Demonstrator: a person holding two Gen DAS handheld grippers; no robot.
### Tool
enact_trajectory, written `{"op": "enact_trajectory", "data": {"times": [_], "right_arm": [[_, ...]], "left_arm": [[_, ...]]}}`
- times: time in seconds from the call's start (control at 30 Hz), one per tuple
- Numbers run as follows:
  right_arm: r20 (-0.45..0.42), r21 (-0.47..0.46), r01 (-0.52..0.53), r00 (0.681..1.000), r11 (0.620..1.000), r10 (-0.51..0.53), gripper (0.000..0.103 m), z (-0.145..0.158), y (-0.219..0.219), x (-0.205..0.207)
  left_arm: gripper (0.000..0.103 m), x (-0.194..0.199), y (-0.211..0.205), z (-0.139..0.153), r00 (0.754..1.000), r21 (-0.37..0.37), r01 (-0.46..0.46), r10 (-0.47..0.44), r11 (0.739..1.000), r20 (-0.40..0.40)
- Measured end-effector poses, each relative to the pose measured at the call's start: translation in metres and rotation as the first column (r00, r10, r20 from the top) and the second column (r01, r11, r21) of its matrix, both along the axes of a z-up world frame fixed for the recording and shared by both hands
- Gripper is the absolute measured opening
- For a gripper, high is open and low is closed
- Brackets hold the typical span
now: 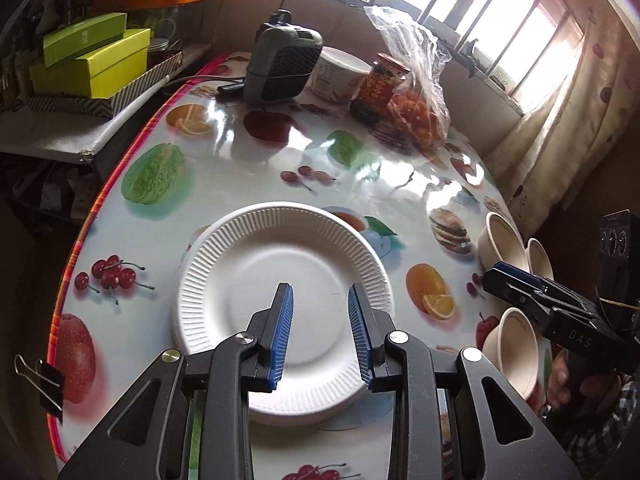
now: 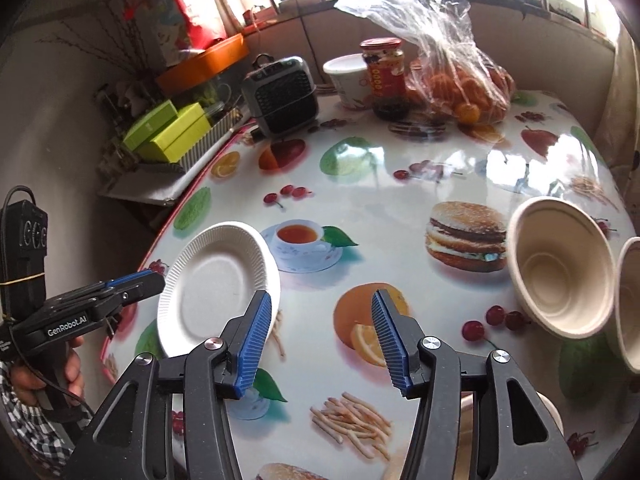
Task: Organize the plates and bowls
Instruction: 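Move both tools forward to the beige paper bowls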
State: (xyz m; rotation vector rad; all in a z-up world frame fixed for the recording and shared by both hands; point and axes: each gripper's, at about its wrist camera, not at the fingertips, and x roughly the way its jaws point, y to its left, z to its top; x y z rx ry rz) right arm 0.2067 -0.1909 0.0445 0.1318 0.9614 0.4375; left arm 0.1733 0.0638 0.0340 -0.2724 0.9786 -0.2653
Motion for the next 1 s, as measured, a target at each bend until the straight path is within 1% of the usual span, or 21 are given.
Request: {"op": "enact_trajectory", "data": {"times": [0.23,0.4,0.67,0.8,1.0], "right_arm": [[0.029,0.028,0.116,0.993,0.993,-0.117,0.053,0.008,-0.05,-0.009],[0.035,0.039,0.181,0.983,0.983,-0.182,0.054,0.009,-0.085,-0.014],[0.07,0.012,0.297,0.952,0.955,-0.297,0.054,0.004,-0.134,-0.023],[0.093,-0.009,0.332,0.939,0.943,-0.33,0.054,0.002,-0.151,-0.027],[0.106,0.011,0.373,0.922,0.928,-0.372,0.054,-0.002,-0.173,-0.032]], "left_arm": [[0.03,0.006,-0.046,0.011,0.996,-0.014,0.09,-0.089,0.996,0.028],[0.03,0.014,-0.077,0.011,0.99,-0.017,0.143,-0.142,0.99,0.025],[0.03,0.026,-0.126,0.012,0.976,-0.05,0.218,-0.216,0.975,0.033],[0.03,0.034,-0.15,0.007,0.968,-0.053,0.25,-0.249,0.967,0.02],[0.03,0.052,-0.179,-0.005,0.957,-0.076,0.287,-0.289,0.955,-0.016]]}}
